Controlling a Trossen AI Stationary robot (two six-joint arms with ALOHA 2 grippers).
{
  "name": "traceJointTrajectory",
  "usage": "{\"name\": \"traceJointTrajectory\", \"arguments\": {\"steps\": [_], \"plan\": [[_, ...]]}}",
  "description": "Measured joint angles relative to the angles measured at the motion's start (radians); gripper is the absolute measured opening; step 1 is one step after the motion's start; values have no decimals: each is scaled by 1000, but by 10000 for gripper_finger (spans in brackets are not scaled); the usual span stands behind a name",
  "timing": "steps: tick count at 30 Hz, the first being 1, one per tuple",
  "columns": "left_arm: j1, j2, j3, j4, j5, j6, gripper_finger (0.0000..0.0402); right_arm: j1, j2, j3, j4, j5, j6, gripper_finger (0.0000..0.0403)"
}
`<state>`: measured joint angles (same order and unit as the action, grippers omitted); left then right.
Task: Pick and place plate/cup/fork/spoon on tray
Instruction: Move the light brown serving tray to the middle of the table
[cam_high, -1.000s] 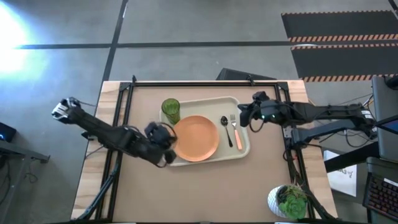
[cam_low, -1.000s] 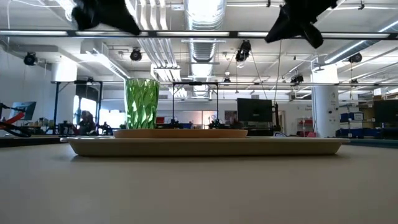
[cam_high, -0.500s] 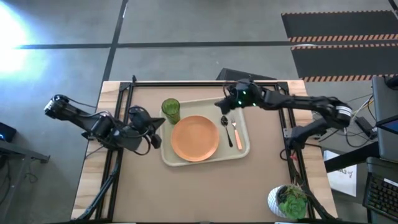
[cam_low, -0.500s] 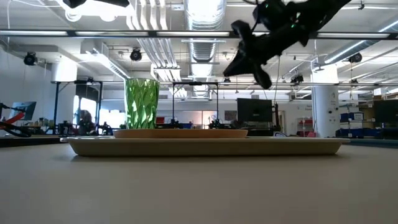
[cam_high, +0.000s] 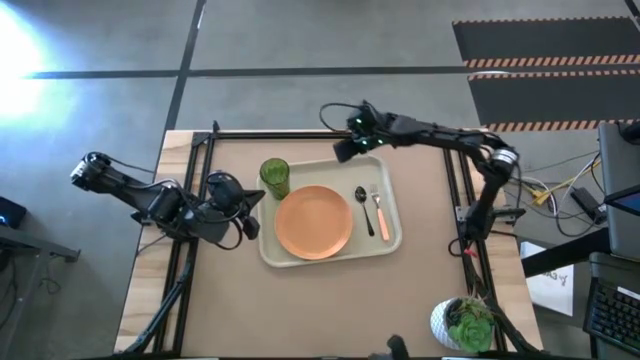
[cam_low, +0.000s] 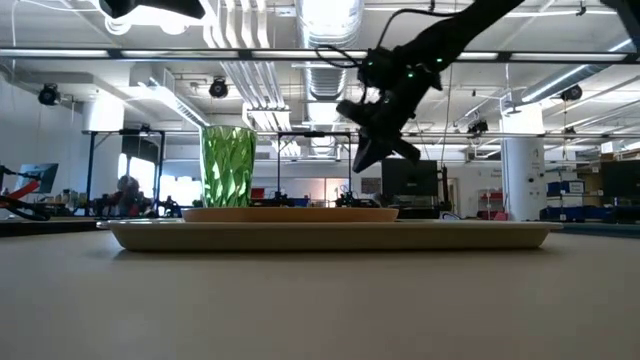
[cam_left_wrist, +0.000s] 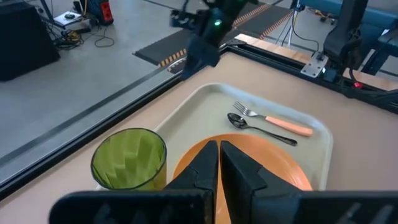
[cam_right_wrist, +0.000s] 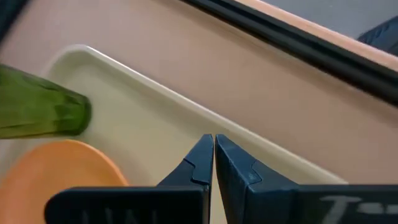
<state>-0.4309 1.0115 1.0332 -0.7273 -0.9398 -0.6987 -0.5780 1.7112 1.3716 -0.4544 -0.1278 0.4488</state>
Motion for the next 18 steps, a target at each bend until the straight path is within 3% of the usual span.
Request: {"name": "traceJointTrajectory", "arguments": {"steps": [10,18], "plan": [[0,0,0,2,1,-1,0,-11,273,347,-294,-7,-114,8],[-1,0,-1,4,3,-3,0,-37,390,433,-510,-7,-188,8]]}}
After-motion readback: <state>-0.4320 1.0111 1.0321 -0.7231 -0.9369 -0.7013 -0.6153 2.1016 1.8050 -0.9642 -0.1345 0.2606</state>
